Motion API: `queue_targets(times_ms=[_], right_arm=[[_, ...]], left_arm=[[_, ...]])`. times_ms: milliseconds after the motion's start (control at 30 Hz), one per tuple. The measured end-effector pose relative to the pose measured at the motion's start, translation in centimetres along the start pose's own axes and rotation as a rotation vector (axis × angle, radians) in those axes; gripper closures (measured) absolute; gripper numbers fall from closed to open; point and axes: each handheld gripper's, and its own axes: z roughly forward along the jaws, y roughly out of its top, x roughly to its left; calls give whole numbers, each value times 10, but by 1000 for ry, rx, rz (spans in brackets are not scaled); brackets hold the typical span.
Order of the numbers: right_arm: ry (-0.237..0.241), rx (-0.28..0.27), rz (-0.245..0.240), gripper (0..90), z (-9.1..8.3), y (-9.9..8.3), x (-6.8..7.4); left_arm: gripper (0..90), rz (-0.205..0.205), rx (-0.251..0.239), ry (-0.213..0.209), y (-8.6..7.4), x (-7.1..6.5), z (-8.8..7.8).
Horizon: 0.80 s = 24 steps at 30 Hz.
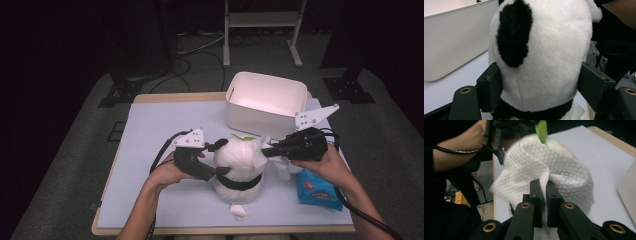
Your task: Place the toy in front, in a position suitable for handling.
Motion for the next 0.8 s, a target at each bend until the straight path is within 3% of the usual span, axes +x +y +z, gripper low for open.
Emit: queue_targets(times_ms=[133,500,800], right_arm=[[4,14,-31,855,4,10,6],[-11,31,-52,856,9,36,3],[-23,93,-67,856,17,47,-1]], left_arm=[[262,-3,5,1,1,0,0],[263,27,16,-8,6,-3,5],[261,31,21,-13,7,-3,7]])
